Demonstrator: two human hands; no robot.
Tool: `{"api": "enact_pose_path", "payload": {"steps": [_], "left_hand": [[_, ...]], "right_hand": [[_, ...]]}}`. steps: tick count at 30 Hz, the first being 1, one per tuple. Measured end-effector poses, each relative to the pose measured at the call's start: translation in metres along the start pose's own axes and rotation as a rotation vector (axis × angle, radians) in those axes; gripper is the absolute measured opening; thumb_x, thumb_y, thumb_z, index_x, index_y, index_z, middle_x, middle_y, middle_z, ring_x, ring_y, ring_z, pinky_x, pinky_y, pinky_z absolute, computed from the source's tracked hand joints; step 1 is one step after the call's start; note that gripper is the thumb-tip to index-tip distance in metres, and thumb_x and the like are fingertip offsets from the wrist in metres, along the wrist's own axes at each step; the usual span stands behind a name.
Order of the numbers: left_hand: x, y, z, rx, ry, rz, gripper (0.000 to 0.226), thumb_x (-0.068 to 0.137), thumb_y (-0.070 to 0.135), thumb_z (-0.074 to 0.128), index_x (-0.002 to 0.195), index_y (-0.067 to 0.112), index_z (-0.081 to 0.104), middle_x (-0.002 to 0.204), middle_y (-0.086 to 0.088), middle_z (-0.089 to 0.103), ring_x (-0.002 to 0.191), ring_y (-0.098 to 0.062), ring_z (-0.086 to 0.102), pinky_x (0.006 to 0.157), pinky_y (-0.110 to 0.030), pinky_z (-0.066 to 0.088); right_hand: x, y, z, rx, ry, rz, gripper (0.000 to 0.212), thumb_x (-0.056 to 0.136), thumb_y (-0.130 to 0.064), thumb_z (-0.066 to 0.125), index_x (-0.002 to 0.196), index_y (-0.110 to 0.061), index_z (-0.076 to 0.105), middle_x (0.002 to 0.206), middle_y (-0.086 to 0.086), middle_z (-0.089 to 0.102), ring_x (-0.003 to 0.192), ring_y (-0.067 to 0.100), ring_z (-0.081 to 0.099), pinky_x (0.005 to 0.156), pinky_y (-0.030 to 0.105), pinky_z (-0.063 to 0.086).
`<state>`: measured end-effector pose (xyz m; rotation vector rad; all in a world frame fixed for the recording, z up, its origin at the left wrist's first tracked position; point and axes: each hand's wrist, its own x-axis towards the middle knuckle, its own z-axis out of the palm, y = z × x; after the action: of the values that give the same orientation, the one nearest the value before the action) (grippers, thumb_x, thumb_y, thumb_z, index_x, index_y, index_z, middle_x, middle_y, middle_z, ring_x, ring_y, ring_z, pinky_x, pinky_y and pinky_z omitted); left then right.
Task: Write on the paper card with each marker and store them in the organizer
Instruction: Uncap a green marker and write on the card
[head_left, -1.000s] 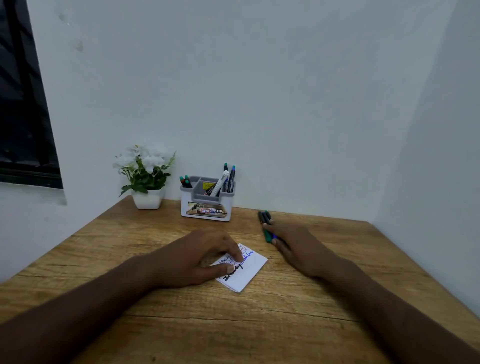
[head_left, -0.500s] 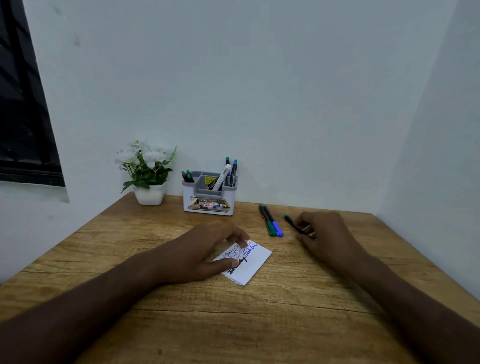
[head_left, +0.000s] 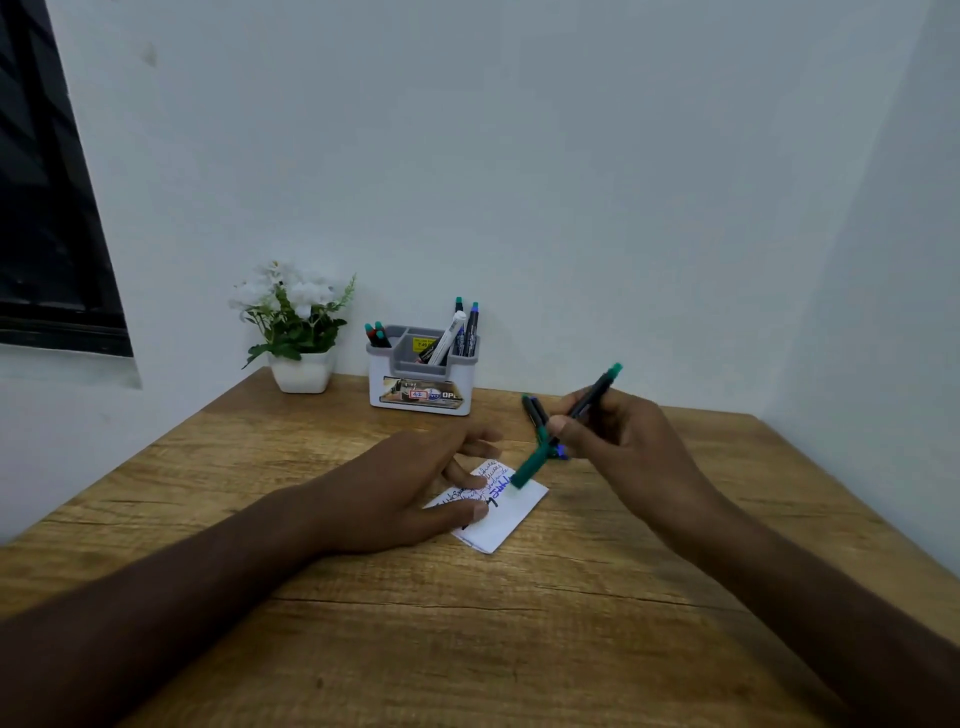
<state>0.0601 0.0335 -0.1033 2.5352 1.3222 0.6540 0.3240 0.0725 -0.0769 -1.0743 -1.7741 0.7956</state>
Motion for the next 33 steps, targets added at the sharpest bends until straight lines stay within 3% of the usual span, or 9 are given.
{"api": "enact_pose_path", "payload": {"steps": [3, 6, 8, 10, 14, 18, 25, 28, 33], "left_hand": [[0.000, 0.008, 0.000, 0.069, 0.008, -0.005, 0.054, 0.099, 0.068, 0.048, 0.147, 0.044, 0.046, 0.133, 0.037, 0.056, 0.114, 0.016, 0.060, 0.093, -0.019, 0.048], [0.002, 0.012, 0.005, 0.177, 0.061, 0.042, 0.041, 0.105, 0.067, 0.031, 0.127, 0.043, 0.055, 0.115, 0.024, 0.066, 0.101, 0.004, 0.060, 0.083, -0.026, 0.049], [0.003, 0.009, 0.009, 0.225, 0.097, 0.070, 0.028, 0.110, 0.058, 0.026, 0.106, 0.043, 0.050, 0.096, 0.017, 0.062, 0.088, -0.003, 0.055, 0.076, -0.020, 0.041], [0.004, 0.008, 0.011, 0.248, 0.110, 0.066, 0.022, 0.111, 0.056, 0.023, 0.098, 0.046, 0.039, 0.087, 0.016, 0.057, 0.083, -0.005, 0.052, 0.073, -0.015, 0.033], [0.006, 0.005, 0.014, 0.245, 0.115, 0.041, 0.022, 0.104, 0.066, 0.018, 0.099, 0.050, 0.032, 0.088, 0.017, 0.054, 0.081, -0.004, 0.050, 0.070, -0.033, 0.045], [0.007, 0.000, 0.014, 0.276, 0.094, 0.011, 0.029, 0.105, 0.066, 0.016, 0.103, 0.047, 0.037, 0.091, 0.012, 0.060, 0.081, -0.006, 0.054, 0.074, -0.042, 0.051], [0.008, -0.002, 0.013, 0.174, 0.141, 0.013, 0.046, 0.108, 0.061, 0.018, 0.111, 0.033, 0.054, 0.089, 0.012, 0.065, 0.075, -0.007, 0.059, 0.071, -0.043, 0.051], [0.007, -0.002, 0.013, 0.154, 0.157, 0.032, 0.049, 0.107, 0.066, 0.014, 0.107, 0.036, 0.052, 0.087, 0.012, 0.065, 0.074, -0.008, 0.059, 0.070, -0.039, 0.050], [0.004, -0.006, 0.011, 0.135, 0.153, 0.020, 0.061, 0.103, 0.074, 0.007, 0.104, 0.036, 0.055, 0.082, 0.017, 0.059, 0.074, -0.004, 0.057, 0.070, -0.031, 0.047]], "right_hand": [[-0.015, -0.001, 0.022, 0.150, -0.017, 0.008, 0.008, 0.096, -0.019, 0.077, 0.102, -0.023, 0.081, 0.094, -0.002, 0.083, 0.090, 0.012, 0.078, 0.087, 0.036, 0.064], [-0.022, -0.002, 0.033, 0.317, -0.095, 0.032, 0.017, 0.099, -0.020, 0.071, 0.111, -0.014, 0.081, 0.090, 0.009, 0.082, 0.085, 0.019, 0.077, 0.087, 0.039, 0.066], [-0.024, -0.005, 0.036, 0.445, -0.136, 0.059, 0.029, 0.096, -0.026, 0.068, 0.116, -0.008, 0.079, 0.089, 0.010, 0.082, 0.083, 0.018, 0.077, 0.082, 0.032, 0.066], [-0.026, -0.007, 0.036, 0.488, -0.164, 0.081, 0.033, 0.094, -0.029, 0.067, 0.115, -0.007, 0.079, 0.095, 0.011, 0.083, 0.088, 0.021, 0.079, 0.085, 0.032, 0.066], [-0.028, -0.007, 0.033, 0.314, -0.204, 0.070, 0.016, 0.098, -0.020, 0.072, 0.111, -0.016, 0.081, 0.105, 0.004, 0.084, 0.103, 0.021, 0.080, 0.096, 0.037, 0.064], [-0.027, -0.006, 0.034, 0.438, -0.155, 0.086, 0.018, 0.099, -0.013, 0.068, 0.113, -0.008, 0.079, 0.100, 0.015, 0.084, 0.097, 0.029, 0.081, 0.090, 0.039, 0.066], [-0.028, -0.009, 0.039, 0.592, -0.136, 0.113, 0.031, 0.096, -0.026, 0.066, 0.117, -0.007, 0.078, 0.107, 0.019, 0.082, 0.106, 0.031, 0.080, 0.094, 0.034, 0.065], [-0.030, -0.011, 0.043, 0.677, -0.184, 0.151, 0.034, 0.098, -0.028, 0.059, 0.118, -0.004, 0.074, 0.110, 0.021, 0.081, 0.109, 0.032, 0.079, 0.095, 0.034, 0.064], [-0.024, -0.014, 0.033, 0.847, -0.172, 0.215, 0.032, 0.110, -0.037, 0.044, 0.110, -0.010, 0.060, 0.113, 0.034, 0.076, 0.109, 0.045, 0.077, 0.097, 0.047, 0.064]]}}
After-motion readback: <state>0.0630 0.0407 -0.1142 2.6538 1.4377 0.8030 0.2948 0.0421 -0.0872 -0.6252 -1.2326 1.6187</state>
